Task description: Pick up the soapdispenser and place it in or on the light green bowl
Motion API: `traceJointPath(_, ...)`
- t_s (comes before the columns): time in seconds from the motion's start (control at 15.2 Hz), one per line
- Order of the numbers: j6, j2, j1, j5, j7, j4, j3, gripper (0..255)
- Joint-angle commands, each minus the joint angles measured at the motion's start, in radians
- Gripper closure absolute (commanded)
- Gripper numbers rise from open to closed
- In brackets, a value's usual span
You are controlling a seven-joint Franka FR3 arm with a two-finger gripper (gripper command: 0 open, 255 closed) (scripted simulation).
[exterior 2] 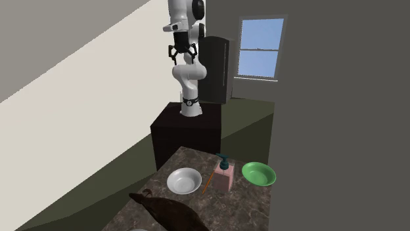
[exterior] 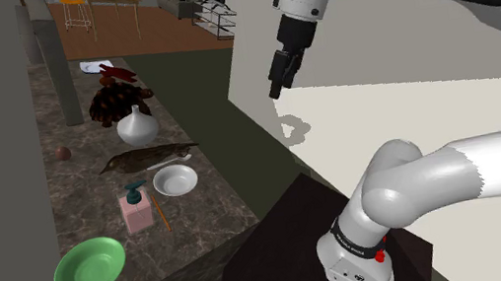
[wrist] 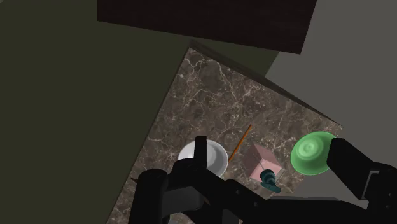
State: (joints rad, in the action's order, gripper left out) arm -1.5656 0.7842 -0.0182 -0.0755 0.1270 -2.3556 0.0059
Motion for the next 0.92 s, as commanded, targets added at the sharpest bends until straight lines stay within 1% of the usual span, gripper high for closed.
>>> traceJointPath(0.0, 0.0, 0.0, 0.0, 0.0, 0.0, 0.0, 0.0, 0)
traceJointPath(0.46, -0.213, -0.168, -0.015, -0.055, -0.095, -0.048, 0.081, 0)
traceJointPath(0.86, -0.387, -0.357, -0.024, -0.083, -0.175, -0.033, 0.146, 0)
